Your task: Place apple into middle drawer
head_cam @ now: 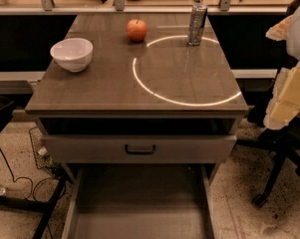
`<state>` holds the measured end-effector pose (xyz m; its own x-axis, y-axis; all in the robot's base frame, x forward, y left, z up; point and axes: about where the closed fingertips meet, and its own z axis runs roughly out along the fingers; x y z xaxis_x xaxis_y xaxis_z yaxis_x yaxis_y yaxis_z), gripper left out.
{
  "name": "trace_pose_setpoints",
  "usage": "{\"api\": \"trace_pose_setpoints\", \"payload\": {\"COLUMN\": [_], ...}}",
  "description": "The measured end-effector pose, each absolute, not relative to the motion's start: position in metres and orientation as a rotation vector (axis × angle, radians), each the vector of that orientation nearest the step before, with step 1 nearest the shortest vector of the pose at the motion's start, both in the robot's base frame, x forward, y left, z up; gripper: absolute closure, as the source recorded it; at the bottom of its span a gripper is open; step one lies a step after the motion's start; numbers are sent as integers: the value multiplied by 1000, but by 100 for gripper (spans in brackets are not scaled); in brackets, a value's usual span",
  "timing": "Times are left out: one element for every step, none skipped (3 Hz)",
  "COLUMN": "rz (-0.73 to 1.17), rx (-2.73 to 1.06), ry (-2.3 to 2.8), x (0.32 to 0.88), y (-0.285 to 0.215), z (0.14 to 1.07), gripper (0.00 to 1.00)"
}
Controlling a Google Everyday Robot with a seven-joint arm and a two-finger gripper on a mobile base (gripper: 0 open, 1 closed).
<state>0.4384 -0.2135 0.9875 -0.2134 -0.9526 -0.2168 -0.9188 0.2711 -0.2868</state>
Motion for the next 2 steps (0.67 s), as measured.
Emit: {"api": "trace_pose_setpoints", "payload": {"rz": [-136,-175], "rx": [-1704,-1613], "ry": [2201,2150], "x": [438,458], "y": [-214,-213], "z": [988,999], "gripper": [0,0]}}
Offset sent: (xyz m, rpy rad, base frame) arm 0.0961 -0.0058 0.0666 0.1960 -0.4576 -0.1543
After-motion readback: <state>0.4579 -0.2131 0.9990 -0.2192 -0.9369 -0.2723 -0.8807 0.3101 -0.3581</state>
